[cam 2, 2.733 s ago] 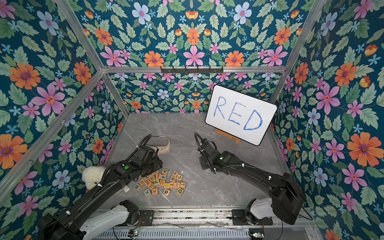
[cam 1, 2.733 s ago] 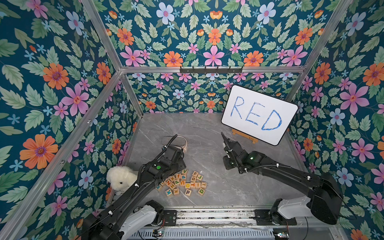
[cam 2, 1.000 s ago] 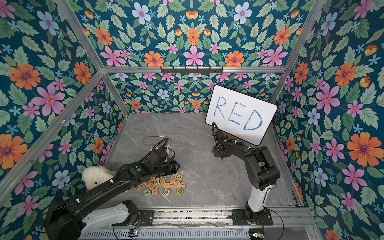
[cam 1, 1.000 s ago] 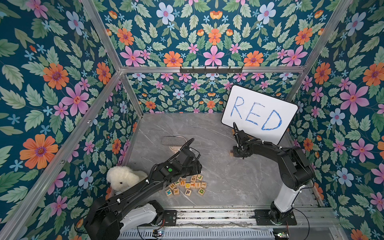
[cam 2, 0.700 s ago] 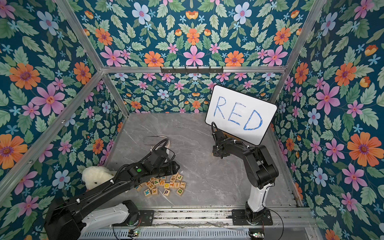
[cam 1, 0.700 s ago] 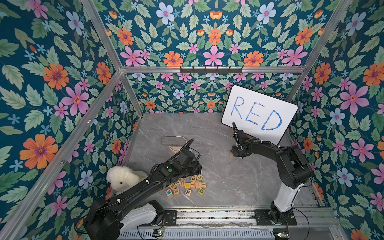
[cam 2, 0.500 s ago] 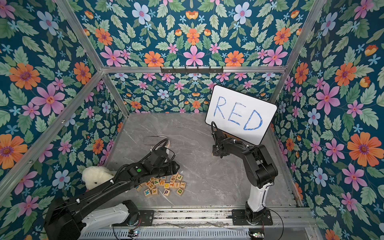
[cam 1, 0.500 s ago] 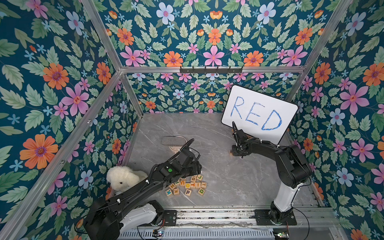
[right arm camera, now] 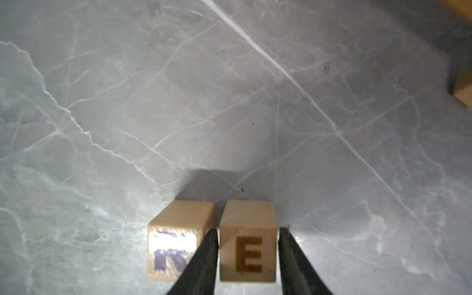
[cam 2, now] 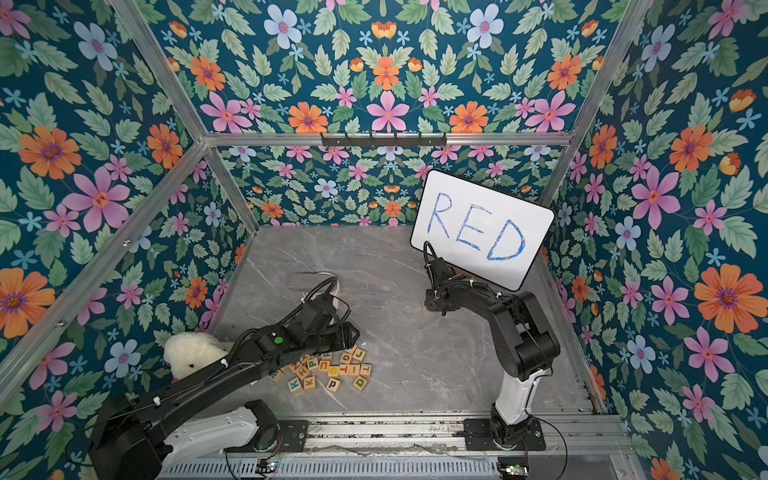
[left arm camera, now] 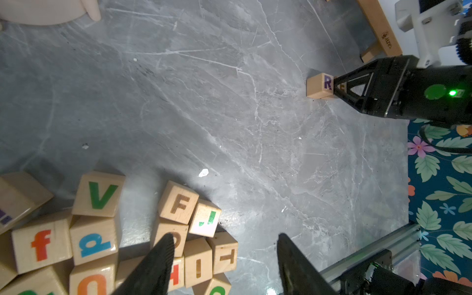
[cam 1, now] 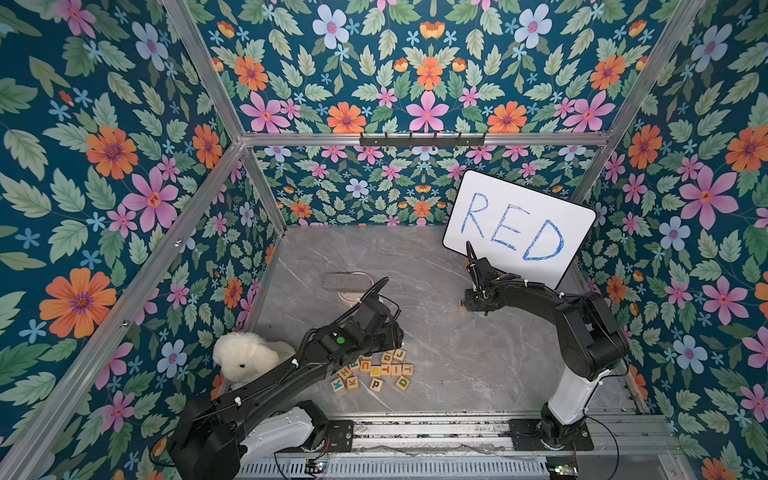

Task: Assemble the uppercase word "red" with letter blocks
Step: Place the letter block at the center of the board, then pick up the letter block from the center of the board.

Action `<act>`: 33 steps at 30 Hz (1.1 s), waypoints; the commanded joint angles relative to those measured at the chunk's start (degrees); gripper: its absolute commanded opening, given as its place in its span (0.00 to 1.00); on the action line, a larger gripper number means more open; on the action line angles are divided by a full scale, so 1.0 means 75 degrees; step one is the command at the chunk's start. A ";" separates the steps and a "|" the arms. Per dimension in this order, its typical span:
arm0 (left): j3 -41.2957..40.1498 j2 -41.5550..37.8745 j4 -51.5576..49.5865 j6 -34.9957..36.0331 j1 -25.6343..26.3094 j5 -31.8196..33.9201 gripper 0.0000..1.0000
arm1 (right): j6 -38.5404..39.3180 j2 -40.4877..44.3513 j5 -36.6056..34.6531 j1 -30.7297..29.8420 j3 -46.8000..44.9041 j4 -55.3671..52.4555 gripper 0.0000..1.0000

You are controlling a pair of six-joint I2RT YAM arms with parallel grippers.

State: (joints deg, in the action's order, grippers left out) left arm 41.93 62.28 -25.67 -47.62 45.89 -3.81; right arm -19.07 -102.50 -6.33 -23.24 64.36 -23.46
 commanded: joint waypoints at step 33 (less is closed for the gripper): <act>-0.1039 -0.1504 -0.1144 -0.1422 -0.0269 0.1070 0.62 | -0.0814 0.4854 0.0545 -0.4890 -0.2689 0.0068 0.43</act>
State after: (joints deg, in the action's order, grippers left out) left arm 33.19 51.59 -29.10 -57.01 43.92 1.83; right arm -24.27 -65.41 -2.98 -59.55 44.29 -25.80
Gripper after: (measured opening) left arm 0.621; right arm 0.427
